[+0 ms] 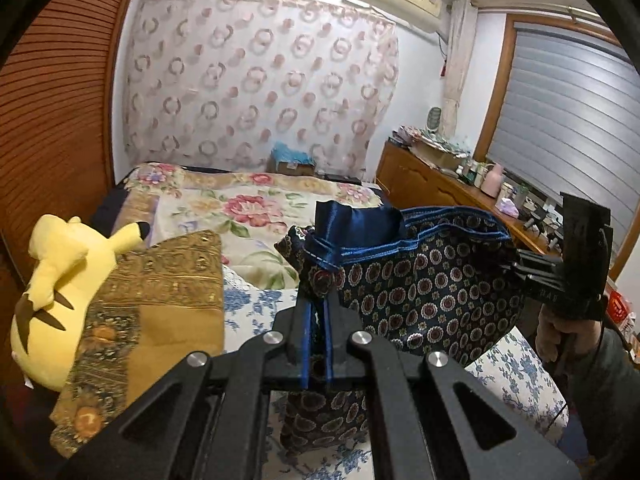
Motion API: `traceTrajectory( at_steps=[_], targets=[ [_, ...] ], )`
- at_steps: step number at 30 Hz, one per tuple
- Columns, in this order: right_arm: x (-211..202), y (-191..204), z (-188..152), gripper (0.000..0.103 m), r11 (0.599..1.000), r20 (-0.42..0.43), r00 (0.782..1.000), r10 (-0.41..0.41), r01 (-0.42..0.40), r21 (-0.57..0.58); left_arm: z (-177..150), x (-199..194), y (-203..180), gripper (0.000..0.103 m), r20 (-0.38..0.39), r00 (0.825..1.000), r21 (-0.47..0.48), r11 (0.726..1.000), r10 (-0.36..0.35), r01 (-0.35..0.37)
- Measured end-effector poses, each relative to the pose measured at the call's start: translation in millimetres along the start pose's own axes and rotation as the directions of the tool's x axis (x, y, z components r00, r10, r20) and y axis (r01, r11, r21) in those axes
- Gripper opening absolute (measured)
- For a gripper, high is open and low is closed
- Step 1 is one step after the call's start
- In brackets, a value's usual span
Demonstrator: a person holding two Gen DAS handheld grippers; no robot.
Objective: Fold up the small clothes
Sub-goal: 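Carry the lifted bundle with both grippers toward the yellow plush toy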
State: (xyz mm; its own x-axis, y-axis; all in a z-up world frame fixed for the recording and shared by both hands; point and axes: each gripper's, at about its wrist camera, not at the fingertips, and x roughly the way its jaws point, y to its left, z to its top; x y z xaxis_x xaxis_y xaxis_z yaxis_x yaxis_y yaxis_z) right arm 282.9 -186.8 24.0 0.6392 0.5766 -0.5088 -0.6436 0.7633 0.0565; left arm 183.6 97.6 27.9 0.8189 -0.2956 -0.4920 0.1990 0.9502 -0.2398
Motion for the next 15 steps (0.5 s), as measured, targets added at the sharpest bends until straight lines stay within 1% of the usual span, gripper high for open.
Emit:
traceTrajectory(
  at_steps=[9,15],
  targets=[
    [15.5,27.2,39.0,0.01,0.99,0.006,1.0,0.028,-0.027,-0.136,-4.4,-34.3,24.0,0.003,0.061,0.997,-0.041,0.998,0.043,-0.04],
    [40.2,61.8,81.7,0.009,0.959,-0.004,0.998,0.067,-0.066,-0.274,-17.0,-52.0,50.6,0.003,0.077,0.993,-0.092,0.992,0.093,-0.085]
  ],
)
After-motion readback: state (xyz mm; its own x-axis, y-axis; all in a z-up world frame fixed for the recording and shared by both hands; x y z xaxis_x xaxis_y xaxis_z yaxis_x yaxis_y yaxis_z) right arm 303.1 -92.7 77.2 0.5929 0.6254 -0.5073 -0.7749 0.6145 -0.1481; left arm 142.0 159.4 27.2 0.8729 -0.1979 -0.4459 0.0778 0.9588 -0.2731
